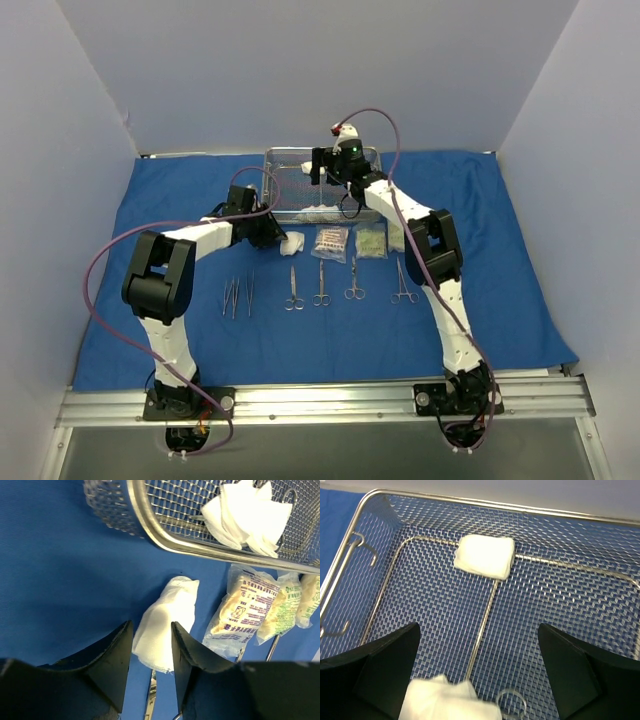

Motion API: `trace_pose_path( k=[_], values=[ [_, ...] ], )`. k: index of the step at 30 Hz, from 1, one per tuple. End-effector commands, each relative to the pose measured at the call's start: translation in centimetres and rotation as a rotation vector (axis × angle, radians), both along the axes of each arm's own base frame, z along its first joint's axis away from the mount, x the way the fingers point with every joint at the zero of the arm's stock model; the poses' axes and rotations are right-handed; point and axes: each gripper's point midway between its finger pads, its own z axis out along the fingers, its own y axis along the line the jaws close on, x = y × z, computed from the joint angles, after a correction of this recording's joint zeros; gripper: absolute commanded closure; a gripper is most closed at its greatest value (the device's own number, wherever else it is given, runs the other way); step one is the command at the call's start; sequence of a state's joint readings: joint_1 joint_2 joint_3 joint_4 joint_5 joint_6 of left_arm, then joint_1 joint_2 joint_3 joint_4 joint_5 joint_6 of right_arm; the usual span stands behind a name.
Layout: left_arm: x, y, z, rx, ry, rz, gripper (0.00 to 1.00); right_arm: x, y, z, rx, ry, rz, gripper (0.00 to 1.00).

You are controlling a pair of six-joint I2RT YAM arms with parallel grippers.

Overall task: Open and lay out the surgical kit
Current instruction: Place the medical item in the surgical kit.

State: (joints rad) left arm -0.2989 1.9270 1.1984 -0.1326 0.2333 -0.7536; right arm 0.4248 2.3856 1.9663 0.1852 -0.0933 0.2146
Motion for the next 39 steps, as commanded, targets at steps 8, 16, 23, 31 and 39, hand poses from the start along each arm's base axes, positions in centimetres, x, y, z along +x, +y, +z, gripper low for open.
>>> trace_pose_path(
  k=[8,16,23,31,39],
  values=[
    [0.5,-2.1,1.6,-0.055,-0.052,-0.019,0.56,7.0,1.6,-1.3,0.084,-0.136,-0.065,0.0],
    [-0.1,-2.3,1.6,-0.067,-0.039,-0.019,0.56,9.0,1.6,-1.5,0.143,-0.232,-0.092,0.01],
    [-0.3,-3.3,2.0,-0.088,-0.03,-0.051,0.53,10.2,1.3,-1.6,0.16,-0.276,-0.092,0.12],
    [-0.8,-2.1,6.2,-0.013,-0.088,-0.082,0.06,10.4,1.9,-1.7,0.262,-0.267,-0.11,0.17],
    [-1.6,-0.6,11.0,-0.011,-0.168,-0.053,0.06,10.4,2.6,-2.5,0.338,-0.227,-0.13,0.23]
  ],
)
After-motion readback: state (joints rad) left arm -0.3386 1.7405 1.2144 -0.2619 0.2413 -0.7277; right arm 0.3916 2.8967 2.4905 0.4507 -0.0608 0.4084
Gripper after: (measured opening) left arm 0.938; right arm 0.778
